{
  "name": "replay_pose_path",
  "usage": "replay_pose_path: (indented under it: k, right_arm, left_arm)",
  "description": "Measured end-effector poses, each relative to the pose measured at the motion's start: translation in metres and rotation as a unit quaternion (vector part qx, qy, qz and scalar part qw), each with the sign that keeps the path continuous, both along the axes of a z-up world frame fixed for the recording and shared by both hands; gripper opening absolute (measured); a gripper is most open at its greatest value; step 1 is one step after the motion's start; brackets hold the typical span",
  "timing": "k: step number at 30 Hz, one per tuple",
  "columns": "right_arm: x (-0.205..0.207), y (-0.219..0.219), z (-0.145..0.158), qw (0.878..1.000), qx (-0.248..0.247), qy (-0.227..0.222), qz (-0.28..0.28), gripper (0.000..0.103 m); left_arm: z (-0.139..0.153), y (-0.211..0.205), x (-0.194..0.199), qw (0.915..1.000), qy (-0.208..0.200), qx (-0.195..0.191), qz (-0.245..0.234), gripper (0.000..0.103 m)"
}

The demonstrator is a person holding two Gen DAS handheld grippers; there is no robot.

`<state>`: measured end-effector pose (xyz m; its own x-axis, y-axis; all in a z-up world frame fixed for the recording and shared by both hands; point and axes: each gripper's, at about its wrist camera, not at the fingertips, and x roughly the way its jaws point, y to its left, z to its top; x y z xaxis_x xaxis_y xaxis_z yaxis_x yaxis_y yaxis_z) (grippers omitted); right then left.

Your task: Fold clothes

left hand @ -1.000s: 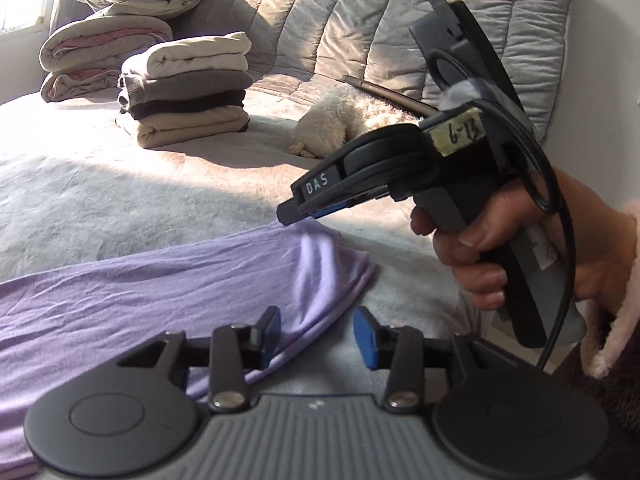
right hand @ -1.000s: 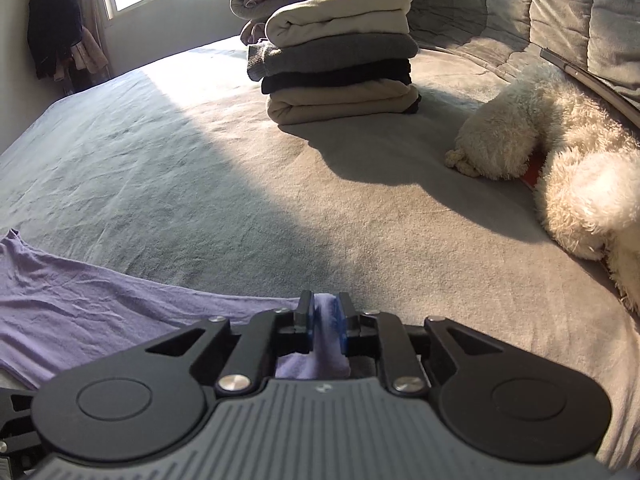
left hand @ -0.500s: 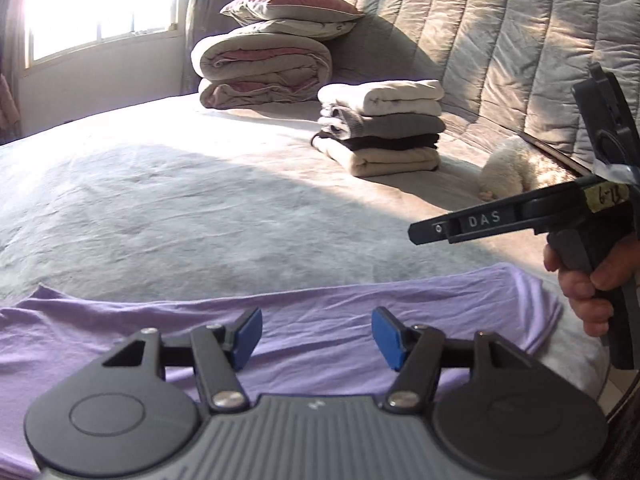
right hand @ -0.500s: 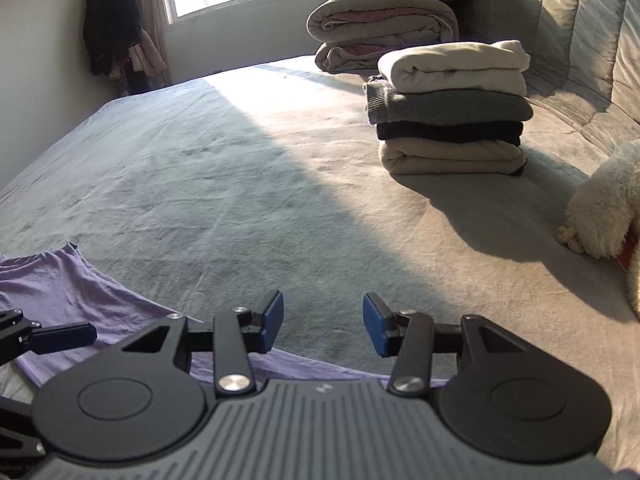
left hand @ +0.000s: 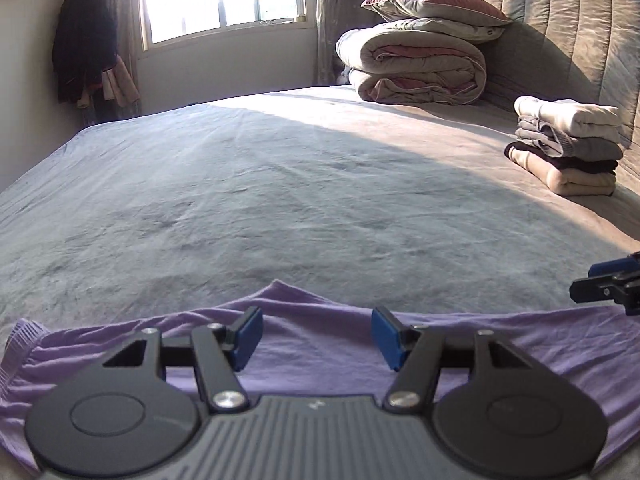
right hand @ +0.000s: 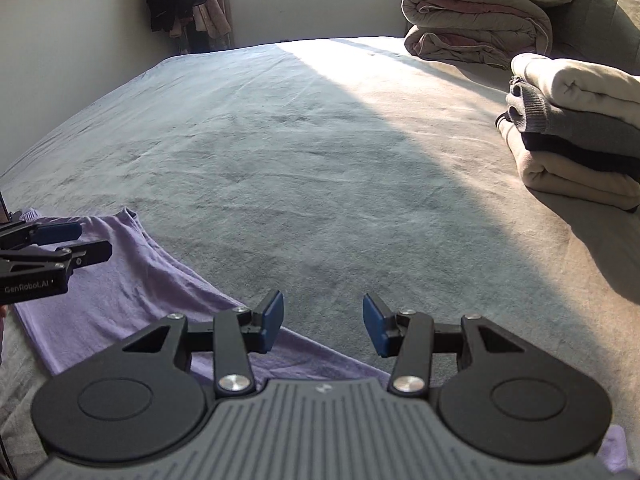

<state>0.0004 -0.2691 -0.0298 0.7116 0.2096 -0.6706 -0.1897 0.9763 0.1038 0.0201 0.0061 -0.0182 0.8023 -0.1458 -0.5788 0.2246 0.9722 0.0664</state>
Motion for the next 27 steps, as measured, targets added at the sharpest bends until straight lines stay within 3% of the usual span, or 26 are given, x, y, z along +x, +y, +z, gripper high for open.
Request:
replay_pose_path:
  k: [3, 7, 11, 15, 20, 22, 27]
  right_arm:
    - [0.004, 0.012, -0.004, 1.000, 0.001, 0.003, 0.022, 0.049]
    - [0.005, 0.023, -0.006, 0.999, 0.005, 0.001, 0.052, 0.049]
    - [0.008, 0.028, -0.006, 0.997, 0.023, -0.006, 0.074, 0.040]
    - [0.013, 0.031, -0.009, 0.995, 0.033, -0.005, 0.089, 0.038]
    - [0.018, 0.039, -0.016, 0.994, 0.033, 0.004, 0.109, 0.036]
    - [0.019, 0.042, -0.018, 0.993, 0.032, 0.006, 0.116, 0.036]
    - [0.017, 0.042, -0.021, 0.992, 0.026, 0.006, 0.122, 0.036]
  left_arm:
    - [-0.003, 0.024, 0.023, 1.0000, 0.000, -0.006, 0.006, 0.060]
    - [-0.008, 0.048, 0.049, 0.9986, 0.009, -0.050, -0.013, 0.056]
    - [-0.017, 0.052, 0.066, 0.9954, 0.035, -0.070, -0.055, 0.055]
    - [-0.025, 0.051, 0.079, 0.9914, 0.056, -0.083, -0.084, 0.054]
    - [-0.028, 0.051, 0.087, 0.9877, 0.071, -0.097, -0.100, 0.043]
    - [-0.028, 0.051, 0.089, 0.9856, 0.081, -0.101, -0.109, 0.032]
    - [-0.026, 0.053, 0.090, 0.9797, 0.101, -0.124, -0.121, 0.030]
